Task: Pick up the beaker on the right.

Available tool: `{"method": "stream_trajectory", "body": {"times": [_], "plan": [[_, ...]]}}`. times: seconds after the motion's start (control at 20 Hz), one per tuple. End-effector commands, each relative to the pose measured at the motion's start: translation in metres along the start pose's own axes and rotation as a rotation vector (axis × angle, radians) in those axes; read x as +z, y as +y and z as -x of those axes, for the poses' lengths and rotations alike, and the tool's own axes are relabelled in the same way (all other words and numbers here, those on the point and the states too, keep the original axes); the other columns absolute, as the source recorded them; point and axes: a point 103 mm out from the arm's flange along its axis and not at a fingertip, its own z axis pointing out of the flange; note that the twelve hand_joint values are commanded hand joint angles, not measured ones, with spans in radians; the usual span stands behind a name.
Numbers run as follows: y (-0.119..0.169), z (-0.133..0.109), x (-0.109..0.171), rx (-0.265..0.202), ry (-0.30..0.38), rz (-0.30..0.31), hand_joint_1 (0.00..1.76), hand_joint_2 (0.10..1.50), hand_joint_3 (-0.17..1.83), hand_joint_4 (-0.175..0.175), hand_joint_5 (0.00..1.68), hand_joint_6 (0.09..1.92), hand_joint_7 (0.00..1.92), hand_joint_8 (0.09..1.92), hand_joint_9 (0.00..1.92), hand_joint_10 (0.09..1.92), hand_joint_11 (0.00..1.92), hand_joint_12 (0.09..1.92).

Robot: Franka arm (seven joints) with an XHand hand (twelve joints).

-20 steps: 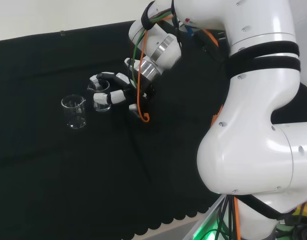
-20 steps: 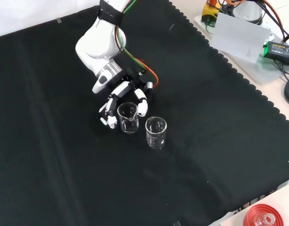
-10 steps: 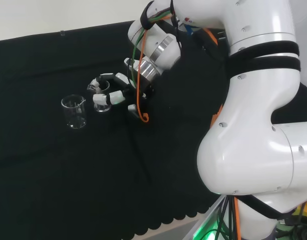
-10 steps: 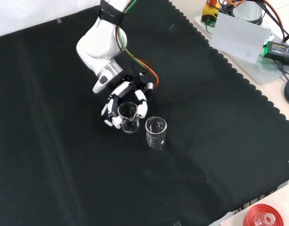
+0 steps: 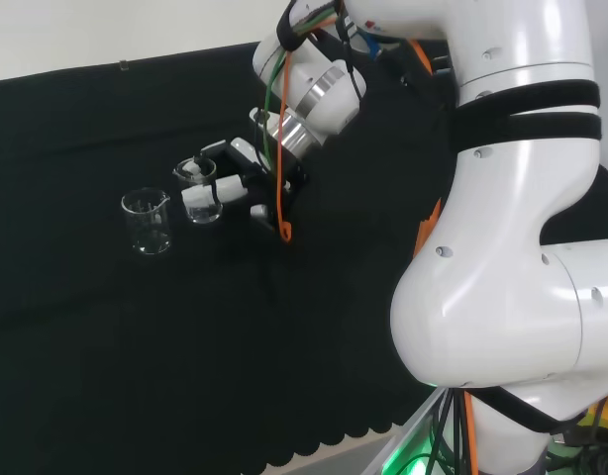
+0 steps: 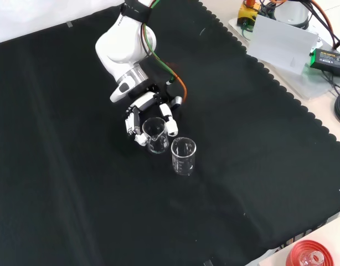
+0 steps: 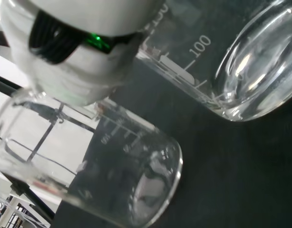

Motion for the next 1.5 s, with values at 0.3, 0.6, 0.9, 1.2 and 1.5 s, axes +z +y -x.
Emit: {"method": "stream_trajectory", "body": {"times": [0.3,0.6,0.9,1.2,1.5], "plan": [[0.000,-0.023,-0.030,-0.043,-0.060,0.027,1.31,0.96,0.00,-0.175,1.36,0.34,1.42,0.27,1.45,0.13,1.11,0.86],[-0.004,-0.032,-0.039,-0.056,-0.073,0.011,1.31,0.96,0.00,-0.175,1.36,0.33,1.43,0.25,1.46,0.13,1.12,0.85],[-0.009,-0.041,-0.046,-0.060,-0.083,0.000,1.32,0.96,-0.01,-0.175,1.38,0.29,1.45,0.20,1.48,0.11,1.13,0.84],[-0.014,-0.046,-0.053,-0.057,-0.102,-0.010,1.32,0.96,-0.01,-0.175,1.39,0.28,1.46,0.19,1.49,0.10,1.14,0.84],[-0.018,-0.050,-0.061,-0.061,-0.140,-0.026,1.32,0.96,-0.01,-0.175,1.39,0.27,1.46,0.18,1.49,0.10,1.14,0.84]]}}
